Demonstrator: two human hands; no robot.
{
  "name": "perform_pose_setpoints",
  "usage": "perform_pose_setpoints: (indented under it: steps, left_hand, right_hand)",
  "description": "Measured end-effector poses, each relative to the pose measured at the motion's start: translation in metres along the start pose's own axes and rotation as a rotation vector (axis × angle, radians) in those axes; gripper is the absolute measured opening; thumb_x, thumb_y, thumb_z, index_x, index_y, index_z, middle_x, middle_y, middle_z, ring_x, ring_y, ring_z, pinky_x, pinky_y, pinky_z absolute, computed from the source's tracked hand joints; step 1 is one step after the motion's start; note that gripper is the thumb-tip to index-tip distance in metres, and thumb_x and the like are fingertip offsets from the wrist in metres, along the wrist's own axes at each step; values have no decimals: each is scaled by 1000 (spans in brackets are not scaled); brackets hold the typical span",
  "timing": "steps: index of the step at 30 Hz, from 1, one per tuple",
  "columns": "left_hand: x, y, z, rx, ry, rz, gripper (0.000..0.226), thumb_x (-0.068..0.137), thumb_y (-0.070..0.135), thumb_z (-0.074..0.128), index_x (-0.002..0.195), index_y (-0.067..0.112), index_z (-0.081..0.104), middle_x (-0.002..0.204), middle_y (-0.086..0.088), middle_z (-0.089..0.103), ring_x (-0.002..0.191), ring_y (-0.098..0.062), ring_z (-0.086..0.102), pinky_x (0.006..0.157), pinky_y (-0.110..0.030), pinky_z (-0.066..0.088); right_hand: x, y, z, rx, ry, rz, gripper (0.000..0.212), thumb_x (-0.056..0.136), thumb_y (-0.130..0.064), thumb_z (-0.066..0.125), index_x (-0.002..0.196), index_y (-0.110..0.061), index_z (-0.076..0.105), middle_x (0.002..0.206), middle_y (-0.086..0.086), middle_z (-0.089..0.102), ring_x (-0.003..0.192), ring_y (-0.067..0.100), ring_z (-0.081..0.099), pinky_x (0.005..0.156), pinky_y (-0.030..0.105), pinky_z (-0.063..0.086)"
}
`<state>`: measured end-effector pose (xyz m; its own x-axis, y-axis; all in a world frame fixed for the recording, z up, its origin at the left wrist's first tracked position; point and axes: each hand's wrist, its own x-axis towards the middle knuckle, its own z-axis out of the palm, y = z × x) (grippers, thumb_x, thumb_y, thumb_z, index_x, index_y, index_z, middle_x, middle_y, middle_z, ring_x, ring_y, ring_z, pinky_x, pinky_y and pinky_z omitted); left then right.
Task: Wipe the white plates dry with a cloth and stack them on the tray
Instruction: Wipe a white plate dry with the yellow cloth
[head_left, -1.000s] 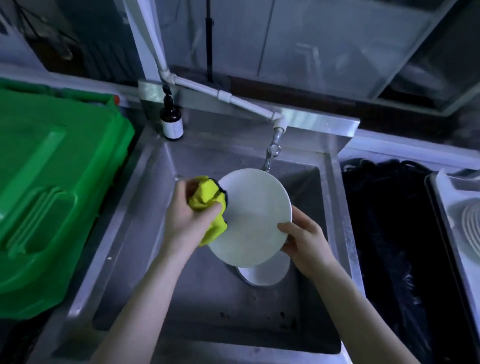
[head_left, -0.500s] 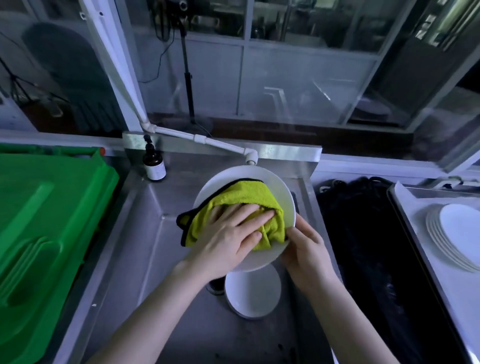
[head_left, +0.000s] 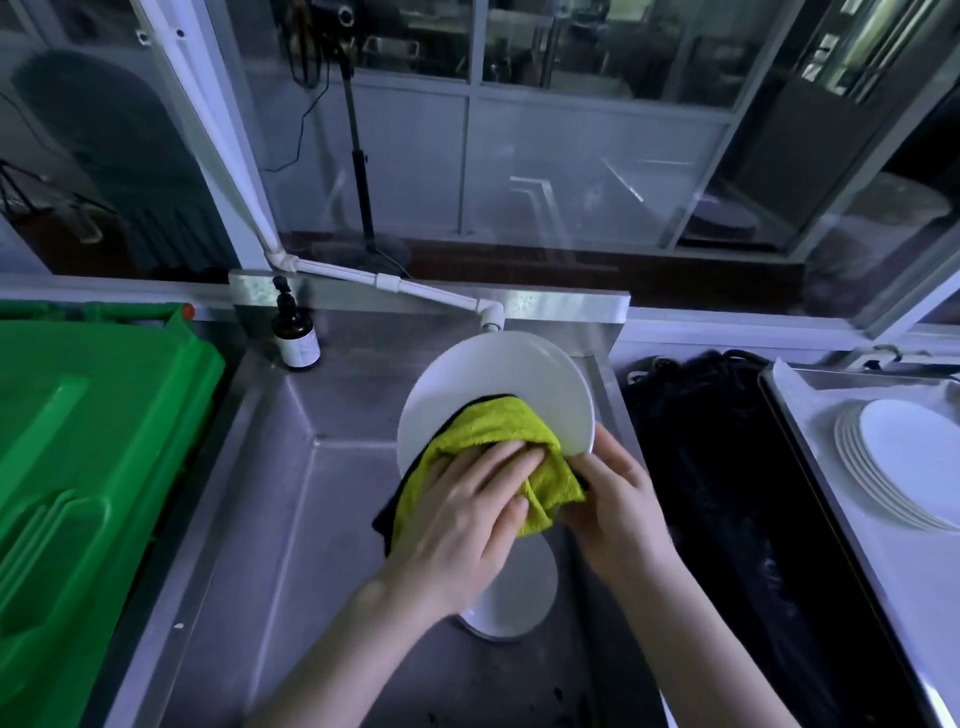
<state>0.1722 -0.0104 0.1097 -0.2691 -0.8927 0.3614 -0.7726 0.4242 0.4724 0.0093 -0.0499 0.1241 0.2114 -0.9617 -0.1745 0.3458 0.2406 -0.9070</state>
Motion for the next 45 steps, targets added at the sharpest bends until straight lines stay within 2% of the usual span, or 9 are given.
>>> perform_pose_setpoints:
  steps: [6, 11, 16, 22, 25, 30, 34, 41, 45]
  left_hand:
    - [49, -39, -23, 32, 25, -201, 49, 96, 31, 39, 141, 17, 51, 148, -4, 46, 130, -29, 49, 105, -44, 39]
    - [20, -55, -27, 69, -3, -219, 48, 92, 27, 42, 135, 13, 57, 142, -3, 53, 128, -29, 51, 107, -42, 39]
    - [-26, -27, -5, -27, -68, -142, 49, 93, 29, 36, 137, 20, 56, 143, 4, 50, 126, -22, 50, 105, -38, 38]
    - [6, -32, -7, -125, -61, -156, 53, 95, 34, 30, 144, 24, 47, 153, 7, 39, 137, -16, 38, 114, -27, 23]
    - [25, -58, -14, -109, -25, -258, 51, 96, 30, 36, 146, 21, 44, 156, 2, 35, 142, -19, 34, 115, -36, 26]
    - [11, -74, -21, -49, -28, -308, 51, 92, 26, 38, 139, 16, 54, 148, 1, 46, 134, -24, 44, 111, -39, 33]
    - [-17, -48, -9, -107, -39, -264, 54, 89, 32, 33, 133, 18, 60, 141, 4, 53, 126, -21, 49, 106, -39, 39]
    - [18, -29, -22, -116, 10, -189, 50, 95, 40, 29, 133, 29, 60, 143, 9, 48, 130, -18, 44, 108, -46, 31]
    - [40, -46, -42, -100, 136, -157, 37, 91, 27, 53, 124, 17, 67, 137, -3, 51, 130, -22, 46, 106, -51, 35]
  right_hand:
    - [-10, 10, 9, 30, -56, 68, 41, 80, -3, 55, 117, -11, 70, 101, 16, 42, 92, 32, 29, 71, 35, 32]
    - [-1, -12, 1, 44, 47, -27, 44, 89, 10, 47, 117, -14, 72, 95, 13, 67, 78, 27, 61, 63, 35, 53]
    - [7, -12, 2, -25, 40, -46, 50, 88, 12, 46, 119, -17, 71, 98, 18, 61, 84, 34, 50, 73, 47, 43]
    - [-1, 13, 15, -144, -70, 48, 43, 82, -5, 55, 119, -18, 71, 86, 15, 55, 72, 26, 47, 58, 26, 49]
    - [-2, 16, 17, -134, -80, 86, 44, 78, -3, 55, 116, -16, 72, 86, 16, 49, 75, 31, 36, 57, 26, 44]
    - [12, -4, 10, -64, 36, 17, 48, 87, 11, 48, 118, -17, 72, 89, 11, 67, 73, 26, 60, 58, 34, 53]
    - [20, -13, 6, -107, 24, -46, 52, 87, 12, 46, 118, -20, 72, 95, 13, 64, 83, 29, 55, 74, 44, 48]
    - [12, 6, 15, -123, -111, 78, 43, 81, 1, 51, 115, -15, 71, 96, 16, 43, 90, 32, 33, 70, 35, 40]
    - [5, 4, 15, -200, -160, 113, 48, 73, -6, 54, 115, -22, 73, 90, 15, 52, 82, 29, 40, 63, 27, 45]
